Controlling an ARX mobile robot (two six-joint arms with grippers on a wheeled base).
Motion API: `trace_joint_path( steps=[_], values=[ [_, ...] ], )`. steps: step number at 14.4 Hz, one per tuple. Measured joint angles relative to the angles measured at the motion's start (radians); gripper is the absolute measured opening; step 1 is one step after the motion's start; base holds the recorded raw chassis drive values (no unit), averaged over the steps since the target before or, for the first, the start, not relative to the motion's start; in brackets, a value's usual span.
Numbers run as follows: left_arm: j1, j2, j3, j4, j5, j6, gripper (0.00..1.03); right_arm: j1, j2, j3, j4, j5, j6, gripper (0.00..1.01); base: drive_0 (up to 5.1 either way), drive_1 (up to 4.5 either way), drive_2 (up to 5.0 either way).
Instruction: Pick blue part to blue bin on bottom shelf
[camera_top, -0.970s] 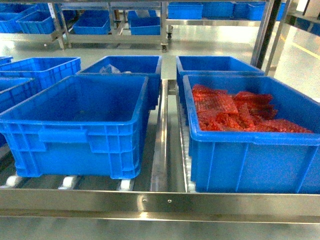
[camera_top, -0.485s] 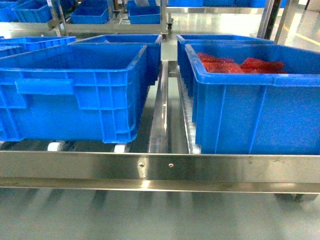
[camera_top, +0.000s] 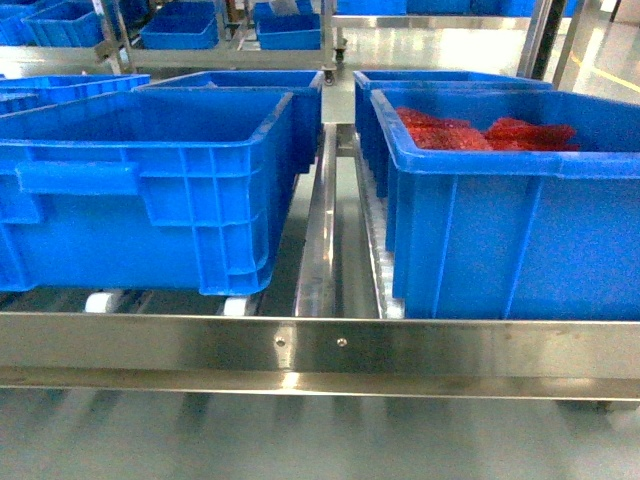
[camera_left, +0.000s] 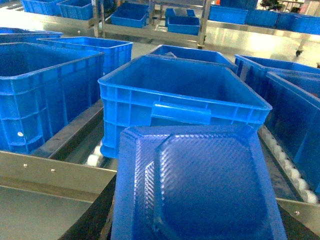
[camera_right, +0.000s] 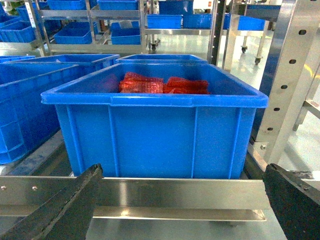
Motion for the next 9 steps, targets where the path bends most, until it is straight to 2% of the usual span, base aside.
trace_joint_path(
  steps=[9],
  values=[
    [0.0, 0.001, 0.0, 0.0, 0.0, 0.0, 0.43, 0.0, 0.0, 0.0, -0.001, 0.0, 0.0, 0.98, 0.0, 4.09, -4.1]
  ],
)
